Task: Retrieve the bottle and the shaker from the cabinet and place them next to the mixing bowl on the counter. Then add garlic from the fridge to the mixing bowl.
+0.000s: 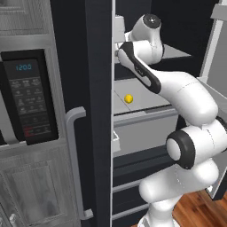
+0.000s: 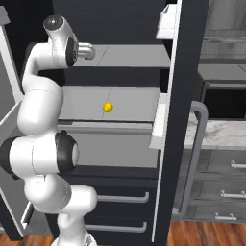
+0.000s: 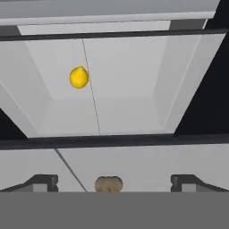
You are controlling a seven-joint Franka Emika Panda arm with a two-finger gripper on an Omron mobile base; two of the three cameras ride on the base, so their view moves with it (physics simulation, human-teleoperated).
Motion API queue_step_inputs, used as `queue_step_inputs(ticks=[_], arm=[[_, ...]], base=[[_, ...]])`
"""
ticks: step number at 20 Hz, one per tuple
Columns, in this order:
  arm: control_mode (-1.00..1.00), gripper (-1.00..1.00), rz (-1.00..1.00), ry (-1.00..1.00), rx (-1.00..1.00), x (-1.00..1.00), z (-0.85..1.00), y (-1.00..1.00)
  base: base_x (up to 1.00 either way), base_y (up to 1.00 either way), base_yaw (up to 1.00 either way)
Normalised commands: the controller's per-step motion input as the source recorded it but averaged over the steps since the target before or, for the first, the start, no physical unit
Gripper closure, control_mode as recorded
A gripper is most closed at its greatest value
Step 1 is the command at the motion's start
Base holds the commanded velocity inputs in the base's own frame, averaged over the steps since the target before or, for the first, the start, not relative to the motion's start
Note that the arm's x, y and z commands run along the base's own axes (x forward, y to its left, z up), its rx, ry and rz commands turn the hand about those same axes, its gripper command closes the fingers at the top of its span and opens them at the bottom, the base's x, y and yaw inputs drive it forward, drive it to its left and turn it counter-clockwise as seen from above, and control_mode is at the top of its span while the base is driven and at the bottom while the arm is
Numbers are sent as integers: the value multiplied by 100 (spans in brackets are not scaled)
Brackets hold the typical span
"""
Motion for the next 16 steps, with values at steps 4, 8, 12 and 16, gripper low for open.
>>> queue_step_inputs(ticks=[4,8,12,16], arm=[[-100,-100,0,0,-2,24,-20,3],[-100,-100,0,0,-2,15,-28,0],[-100,-100,0,0,0,19,-19,0],[-100,-100,0,0,0,27,-8,0]], base=[[0,0,0],[0,0,0],[0,0,0],[0,0,0]])
